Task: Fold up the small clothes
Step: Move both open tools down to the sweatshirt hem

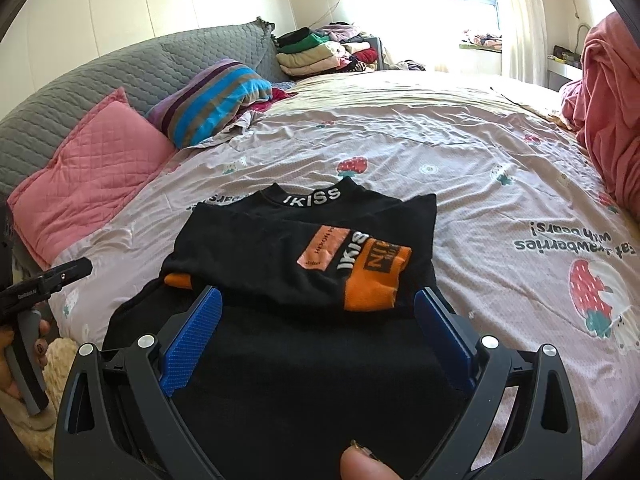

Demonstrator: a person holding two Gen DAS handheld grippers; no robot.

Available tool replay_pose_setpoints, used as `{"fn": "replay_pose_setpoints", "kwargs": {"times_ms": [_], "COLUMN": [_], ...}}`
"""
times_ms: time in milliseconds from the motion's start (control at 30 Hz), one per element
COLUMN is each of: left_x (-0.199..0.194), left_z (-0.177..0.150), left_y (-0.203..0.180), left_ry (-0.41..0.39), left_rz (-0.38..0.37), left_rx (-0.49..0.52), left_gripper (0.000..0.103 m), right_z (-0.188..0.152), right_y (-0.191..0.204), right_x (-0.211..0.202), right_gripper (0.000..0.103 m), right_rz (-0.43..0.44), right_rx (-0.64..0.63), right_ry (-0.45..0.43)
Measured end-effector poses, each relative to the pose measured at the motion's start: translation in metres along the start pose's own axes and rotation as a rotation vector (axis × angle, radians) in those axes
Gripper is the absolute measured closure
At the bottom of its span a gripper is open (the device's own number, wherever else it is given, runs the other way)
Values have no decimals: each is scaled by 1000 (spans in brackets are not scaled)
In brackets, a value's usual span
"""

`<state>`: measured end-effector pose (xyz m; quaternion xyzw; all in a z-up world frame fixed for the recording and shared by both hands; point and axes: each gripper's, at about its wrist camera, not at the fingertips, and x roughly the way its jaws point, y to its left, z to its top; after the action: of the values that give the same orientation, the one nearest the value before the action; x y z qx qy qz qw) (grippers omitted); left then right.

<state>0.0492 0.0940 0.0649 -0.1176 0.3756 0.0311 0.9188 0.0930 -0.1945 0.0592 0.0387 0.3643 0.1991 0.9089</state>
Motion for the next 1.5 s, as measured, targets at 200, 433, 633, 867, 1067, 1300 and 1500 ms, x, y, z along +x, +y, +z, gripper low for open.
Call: {"fn": "replay_pose_setpoints", "kwargs": {"times_ms": [200,433,633,867,1067,1300,1500], "left_x": [-2,-2,-1,1,2,-6,-7], "left_z": [-21,-46,-64,-87,-103,-120,-134], "left_y": [11,24,26,34,39,44,44], "left_ry": [38,89,127,190,239,272,322], "left_rz": [25,49,62,64,40,-34,-67], "left_rx": [1,3,12,20,22,15,7], "left_gripper": [10,10,10,10,10,30,52], "right_z": [-13,-30,-46,-61,-74,-91,-98], "right_y": [-2,-3,-3,-5,-8,-14,-18], "right_x": [-9,-15,-16,-19,-21,-23,-25], "right_gripper": [7,7,7,7,7,7,7], "right_rz": [-11,-20,-25,-37,-53,-77,-92], "right_rx": [-8,-26,-32,-43,-52,-53,-51], "right_ry": [17,51,89,122,154,197,217]}}
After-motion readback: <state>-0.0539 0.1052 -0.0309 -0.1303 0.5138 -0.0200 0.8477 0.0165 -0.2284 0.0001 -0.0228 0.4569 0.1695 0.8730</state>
